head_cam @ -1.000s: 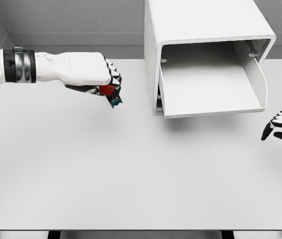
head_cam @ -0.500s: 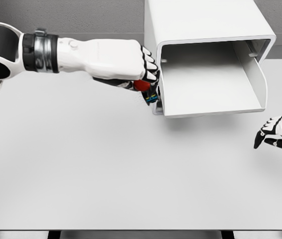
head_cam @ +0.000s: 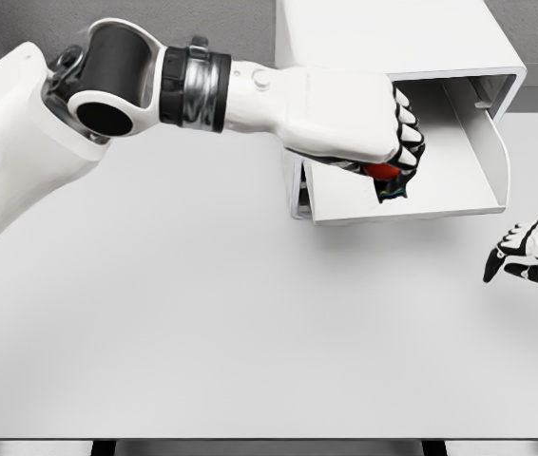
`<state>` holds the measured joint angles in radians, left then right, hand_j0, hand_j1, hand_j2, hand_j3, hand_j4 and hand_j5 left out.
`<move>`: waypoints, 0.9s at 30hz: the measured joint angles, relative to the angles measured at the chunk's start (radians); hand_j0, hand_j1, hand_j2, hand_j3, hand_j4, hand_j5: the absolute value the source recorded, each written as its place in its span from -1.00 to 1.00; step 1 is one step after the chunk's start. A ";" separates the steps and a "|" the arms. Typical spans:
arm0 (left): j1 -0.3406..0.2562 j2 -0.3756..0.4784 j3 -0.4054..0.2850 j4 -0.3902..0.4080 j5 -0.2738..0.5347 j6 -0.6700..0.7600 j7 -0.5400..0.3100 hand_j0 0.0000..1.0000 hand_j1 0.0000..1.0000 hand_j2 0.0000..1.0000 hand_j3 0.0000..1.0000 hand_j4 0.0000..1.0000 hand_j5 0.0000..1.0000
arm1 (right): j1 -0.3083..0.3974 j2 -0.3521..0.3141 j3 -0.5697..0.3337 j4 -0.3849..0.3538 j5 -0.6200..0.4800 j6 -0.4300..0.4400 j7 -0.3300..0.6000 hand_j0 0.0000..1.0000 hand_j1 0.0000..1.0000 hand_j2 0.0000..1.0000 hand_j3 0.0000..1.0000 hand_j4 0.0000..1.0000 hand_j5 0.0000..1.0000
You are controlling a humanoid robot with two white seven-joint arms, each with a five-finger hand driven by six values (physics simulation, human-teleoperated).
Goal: Slide open multi-storey tabletop storage cabinets and put open load switch and slide close multi-storey tabletop storage cabinets
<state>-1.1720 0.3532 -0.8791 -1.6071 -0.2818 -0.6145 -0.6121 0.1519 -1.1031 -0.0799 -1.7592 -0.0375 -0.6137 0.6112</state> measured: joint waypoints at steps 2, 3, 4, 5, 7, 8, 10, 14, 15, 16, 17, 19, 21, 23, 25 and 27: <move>0.000 -0.025 -0.003 0.010 -0.028 -0.001 0.000 -0.16 -0.16 -0.16 -0.16 -0.16 -0.16 | -0.002 0.000 0.000 0.000 0.000 0.000 0.000 -0.07 -0.07 -0.07 -0.07 -0.07 -0.07; 0.000 -0.036 -0.004 0.024 -0.037 0.000 0.000 -0.16 -0.16 -0.16 -0.16 -0.16 -0.16 | 0.000 0.000 0.000 0.000 0.000 0.000 0.000 -0.07 -0.07 -0.07 -0.07 -0.07 -0.07; 0.000 -0.046 -0.004 0.037 -0.053 0.000 0.000 -0.16 -0.16 -0.16 -0.16 -0.16 -0.16 | 0.000 0.000 0.000 0.000 0.000 0.000 0.000 -0.07 -0.07 -0.07 -0.07 -0.07 -0.07; -0.002 -0.056 -0.003 0.053 -0.070 0.000 0.000 -0.16 -0.16 -0.16 -0.16 -0.16 -0.16 | 0.000 0.000 0.000 0.000 0.000 0.000 0.000 -0.07 -0.07 -0.07 -0.07 -0.07 -0.07; -0.009 -0.077 -0.002 0.108 -0.100 0.001 0.000 -0.16 -0.16 -0.16 -0.16 -0.16 -0.16 | 0.000 0.000 0.000 0.000 0.000 0.000 0.000 -0.07 -0.07 -0.07 -0.07 -0.07 -0.07; -0.009 -0.086 -0.001 0.137 -0.117 0.001 0.000 -0.16 -0.16 -0.16 -0.16 -0.16 -0.16 | 0.000 0.000 0.001 0.000 0.000 0.000 0.000 -0.07 -0.07 -0.07 -0.07 -0.07 -0.07; -0.009 -0.098 0.001 0.179 -0.148 0.000 0.000 -0.16 -0.16 -0.16 -0.16 -0.16 -0.16 | 0.000 0.000 0.001 0.000 0.000 0.000 0.000 -0.07 -0.07 -0.07 -0.07 -0.07 -0.07; -0.008 -0.107 0.002 0.212 -0.176 0.000 0.000 -0.06 -0.06 -0.06 -0.06 -0.06 -0.06 | 0.000 0.000 0.001 0.000 0.000 0.000 0.000 -0.07 -0.07 -0.07 -0.07 -0.07 -0.07; -0.008 -0.109 0.002 0.215 -0.178 0.000 0.000 0.09 0.09 0.09 0.09 0.09 0.09 | 0.000 0.000 0.001 0.000 0.000 0.000 0.000 -0.07 -0.07 -0.07 -0.07 -0.07 -0.07; -0.008 -0.109 0.002 0.218 -0.178 0.000 0.000 0.21 0.21 0.21 0.21 0.21 0.21 | 0.000 0.000 0.001 0.000 0.000 0.000 0.000 -0.07 -0.07 -0.07 -0.07 -0.07 -0.07; -0.008 -0.110 0.002 0.220 -0.177 0.000 0.000 0.32 0.32 0.32 0.32 0.32 0.32 | 0.000 0.000 0.001 0.000 0.000 0.000 0.000 -0.07 -0.07 -0.07 -0.07 -0.07 -0.07; -0.008 -0.111 0.002 0.226 -0.176 0.001 0.000 0.48 0.48 0.48 0.48 0.48 0.48 | 0.000 0.000 0.002 0.000 0.000 0.000 0.000 -0.07 -0.07 -0.07 -0.07 -0.07 -0.07; -0.009 -0.112 0.002 0.235 -0.176 0.001 0.001 0.62 0.62 0.62 0.62 0.62 0.62 | -0.002 0.000 0.002 0.000 0.000 0.000 0.000 -0.07 -0.07 -0.07 -0.07 -0.07 -0.07; -0.009 -0.112 0.003 0.240 -0.176 0.001 0.001 0.71 0.71 0.71 0.71 0.71 0.71 | -0.015 0.000 0.005 0.000 0.000 0.000 0.000 -0.07 -0.07 -0.07 -0.07 -0.07 -0.07; -0.009 -0.113 0.004 0.242 -0.176 0.001 0.001 0.80 0.80 0.80 0.80 0.80 0.80 | -0.055 0.000 0.027 0.000 -0.001 0.001 0.000 -0.07 -0.07 -0.07 -0.07 -0.07 -0.07; -0.009 -0.117 0.004 0.244 -0.175 0.001 0.001 0.91 0.91 0.91 0.91 0.91 0.91 | -0.078 0.000 0.058 0.000 -0.001 0.000 0.000 -0.07 -0.07 -0.07 -0.07 -0.07 -0.07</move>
<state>-1.1812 0.2357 -0.8747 -1.3635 -0.4568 -0.6140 -0.6115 0.0736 -1.1028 -0.0217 -1.7592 -0.0385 -0.6132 0.6111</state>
